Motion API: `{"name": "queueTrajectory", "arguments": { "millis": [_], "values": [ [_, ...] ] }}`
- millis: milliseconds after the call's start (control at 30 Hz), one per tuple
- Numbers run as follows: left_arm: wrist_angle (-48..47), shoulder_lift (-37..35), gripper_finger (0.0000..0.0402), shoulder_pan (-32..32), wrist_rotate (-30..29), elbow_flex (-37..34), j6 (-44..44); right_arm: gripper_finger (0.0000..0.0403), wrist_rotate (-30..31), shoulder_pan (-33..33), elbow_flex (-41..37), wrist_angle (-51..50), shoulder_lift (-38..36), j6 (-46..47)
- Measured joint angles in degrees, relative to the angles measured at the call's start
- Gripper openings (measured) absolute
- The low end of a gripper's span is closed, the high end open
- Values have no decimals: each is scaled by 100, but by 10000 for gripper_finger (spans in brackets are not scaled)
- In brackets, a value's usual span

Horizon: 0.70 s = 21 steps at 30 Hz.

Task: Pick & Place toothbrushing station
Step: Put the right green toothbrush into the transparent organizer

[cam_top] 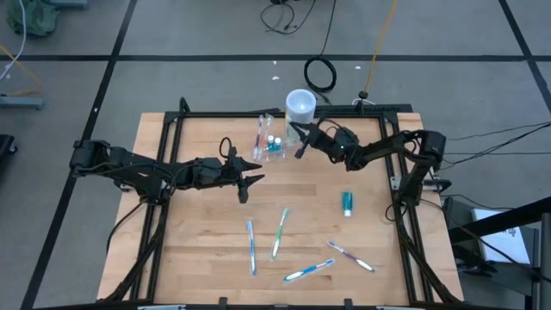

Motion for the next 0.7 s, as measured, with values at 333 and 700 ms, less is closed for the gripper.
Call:
{"name": "queueTrajectory", "arguments": {
  "millis": [333, 700],
  "values": [
    [-159, 1, 161, 0, 2, 0, -16, 0, 718, 417, -292, -273, -6, -728],
    [-366, 1, 161, 0, 2, 0, -456, 17, 746, 455, -308, -614, -6, -899]
  ]
}}
